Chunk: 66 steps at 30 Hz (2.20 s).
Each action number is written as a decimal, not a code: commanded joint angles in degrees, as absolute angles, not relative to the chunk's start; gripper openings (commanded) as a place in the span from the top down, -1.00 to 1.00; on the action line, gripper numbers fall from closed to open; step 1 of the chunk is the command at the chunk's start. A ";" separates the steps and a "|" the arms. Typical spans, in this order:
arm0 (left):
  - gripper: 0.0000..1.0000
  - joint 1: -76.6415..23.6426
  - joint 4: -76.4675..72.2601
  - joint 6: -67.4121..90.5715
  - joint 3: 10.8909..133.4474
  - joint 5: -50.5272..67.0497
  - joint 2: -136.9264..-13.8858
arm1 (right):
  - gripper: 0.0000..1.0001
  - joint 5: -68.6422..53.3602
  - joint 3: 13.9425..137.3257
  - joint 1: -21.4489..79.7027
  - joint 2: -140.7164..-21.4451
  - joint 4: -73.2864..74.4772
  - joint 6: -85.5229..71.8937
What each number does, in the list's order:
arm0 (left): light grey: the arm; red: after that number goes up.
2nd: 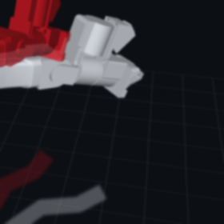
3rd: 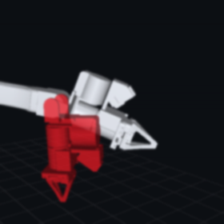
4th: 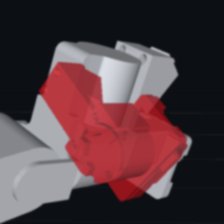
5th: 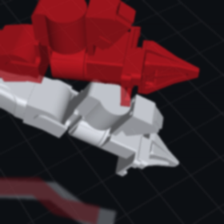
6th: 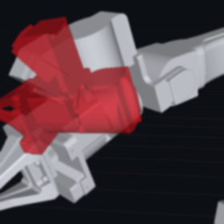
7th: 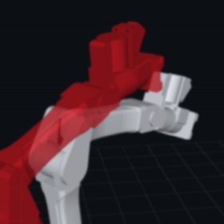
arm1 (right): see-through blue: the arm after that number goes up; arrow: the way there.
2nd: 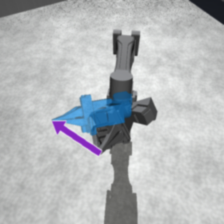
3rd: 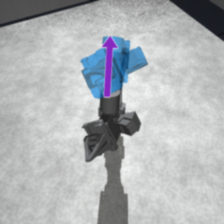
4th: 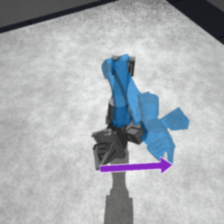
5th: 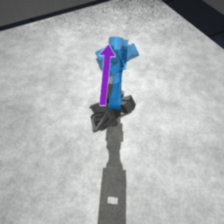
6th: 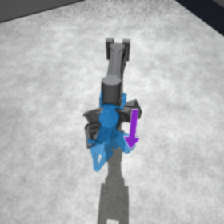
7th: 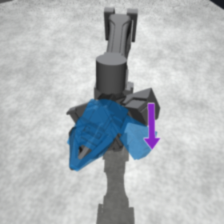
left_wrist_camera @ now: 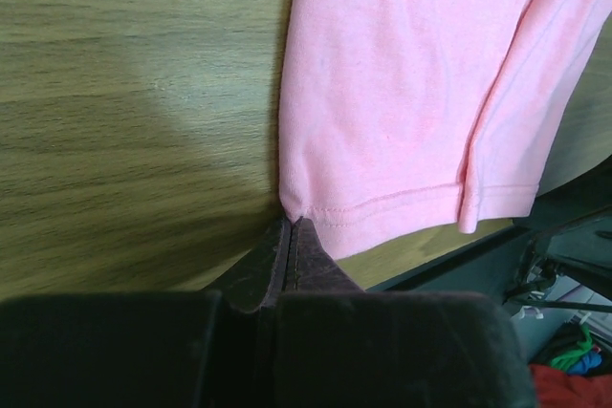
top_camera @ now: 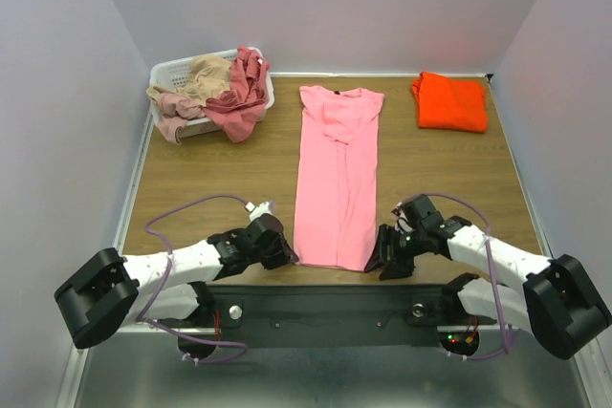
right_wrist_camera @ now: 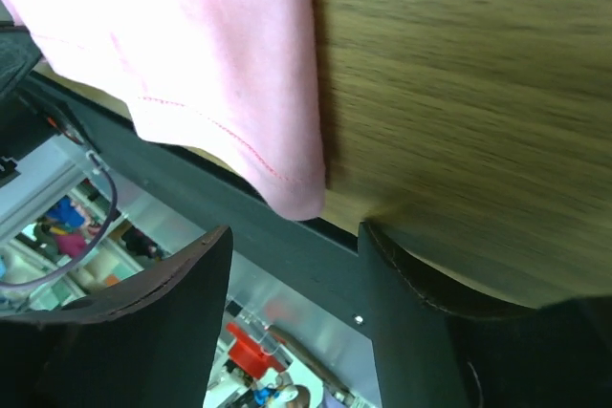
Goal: Fold and stack the t-shirts
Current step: Fold the tshirt
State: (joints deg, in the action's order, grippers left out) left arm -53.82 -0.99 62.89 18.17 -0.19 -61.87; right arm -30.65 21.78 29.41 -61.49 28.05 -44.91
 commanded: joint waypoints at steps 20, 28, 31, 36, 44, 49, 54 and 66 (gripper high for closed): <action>1.00 -55.02 -0.53 63.55 17.32 -0.35 -60.12 | 0.39 -18.55 19.95 30.67 -69.08 19.16 -48.96; 1.00 -55.63 -0.09 64.95 15.65 1.67 -57.13 | 0.99 -22.48 17.23 30.59 -64.18 18.37 -49.74; 1.00 -56.34 -0.09 65.21 15.73 2.02 -56.52 | 0.99 -25.92 14.95 30.59 -59.60 19.42 -51.24; 1.00 -57.04 -0.09 65.13 17.48 1.85 -55.46 | 0.99 -24.88 15.11 30.59 -55.02 23.02 -51.42; 1.00 -56.78 2.10 63.28 26.18 -5.16 -60.37 | 0.99 -11.89 28.18 30.59 -60.02 24.00 -49.66; 1.00 -55.38 5.62 60.83 36.80 -10.46 -68.18 | 0.99 -6.60 37.85 30.59 -66.96 23.82 -46.85; 1.00 -50.81 7.82 56.34 44.28 -10.46 -75.40 | 0.99 1.48 45.60 30.50 -71.44 23.73 -45.62; 1.00 -38.59 6.06 44.05 59.84 -8.26 -87.44 | 0.99 6.59 61.86 27.51 -87.80 19.86 -42.63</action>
